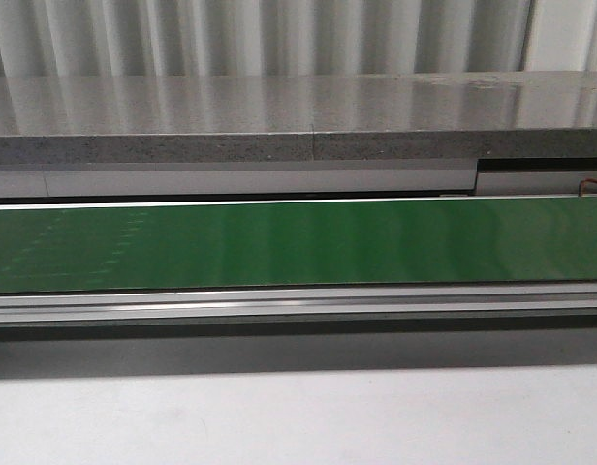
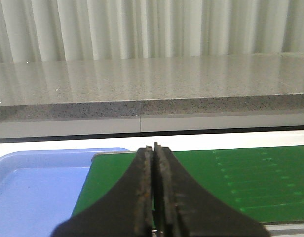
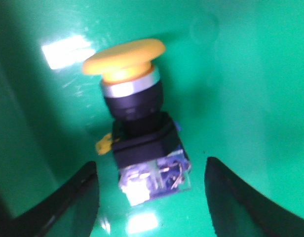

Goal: Move button from right to left
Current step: 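Lower the right gripper and grasp the button by its blue contact block, then lift the button and place it on the conveyor belt, then release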

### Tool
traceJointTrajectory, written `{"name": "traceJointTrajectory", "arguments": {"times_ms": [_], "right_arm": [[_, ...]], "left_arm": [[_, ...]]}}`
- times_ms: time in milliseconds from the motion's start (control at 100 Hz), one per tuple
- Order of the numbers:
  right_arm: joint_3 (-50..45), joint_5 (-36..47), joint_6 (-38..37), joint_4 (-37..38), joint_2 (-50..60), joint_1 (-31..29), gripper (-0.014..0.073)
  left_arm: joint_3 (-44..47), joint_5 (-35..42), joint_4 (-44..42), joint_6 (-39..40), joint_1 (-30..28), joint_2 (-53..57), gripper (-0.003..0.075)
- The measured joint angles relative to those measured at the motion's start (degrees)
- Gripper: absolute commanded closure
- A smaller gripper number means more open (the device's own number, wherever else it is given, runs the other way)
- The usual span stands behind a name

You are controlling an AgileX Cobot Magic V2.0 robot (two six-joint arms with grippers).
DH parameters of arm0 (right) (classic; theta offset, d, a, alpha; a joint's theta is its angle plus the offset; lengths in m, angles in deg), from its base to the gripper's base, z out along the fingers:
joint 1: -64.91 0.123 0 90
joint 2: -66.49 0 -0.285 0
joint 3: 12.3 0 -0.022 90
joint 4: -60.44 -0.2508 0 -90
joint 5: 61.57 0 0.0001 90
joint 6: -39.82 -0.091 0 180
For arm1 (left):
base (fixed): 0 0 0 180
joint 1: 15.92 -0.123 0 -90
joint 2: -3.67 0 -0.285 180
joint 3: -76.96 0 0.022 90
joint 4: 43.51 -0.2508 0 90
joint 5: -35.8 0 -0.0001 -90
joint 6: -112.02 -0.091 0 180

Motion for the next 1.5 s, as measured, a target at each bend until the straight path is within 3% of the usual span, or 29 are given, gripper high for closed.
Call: {"name": "traceJointTrajectory", "arguments": {"times_ms": [110, 280, 370, 580, 780, 1050, 1350, 1500], "right_arm": [[0.22, 0.77, 0.0, 0.0, -1.06, -0.64, 0.0155], [0.21, 1.09, 0.0, 0.0, -2.27, -1.22, 0.0356], [0.21, 1.24, 0.0, 0.0, -2.41, -1.22, 0.0409], [0.21, 1.5, 0.0, -0.04, -0.1, -1.22, 0.0407], [0.21, -0.39, 0.0, -1.25, 9.57, -0.74, 0.0407], [-0.24, -6.92, 0.0, -2.59, 20.88, 4.92, 0.0407], [-7.25, -3.39, 0.03, -4.78, 21.14, 12.87, 0.0407], [-8.22, -0.81, 0.03, -5.79, 18.87, 14.05, 0.0404]], "left_arm": [[0.0, 0.0, 0.0, 0.0, 0.0, 0.0, 0.0741], [0.0, 0.0, 0.0, 0.0, 0.0, 0.0, 0.0741], [0.0, 0.0, 0.0, 0.0, 0.0, 0.0, 0.0741], [0.0, 0.0, 0.0, 0.0, 0.0, 0.0, 0.0741], [0.0, 0.0, 0.0, 0.0, 0.0, 0.0, 0.0741], [0.0, 0.0, 0.0, 0.0, 0.0, 0.0, 0.0741], [0.0, 0.0, 0.0, 0.0, 0.0, 0.0, 0.0741], [0.0, 0.0, 0.0, 0.0, 0.0, 0.0, 0.0741]]}}
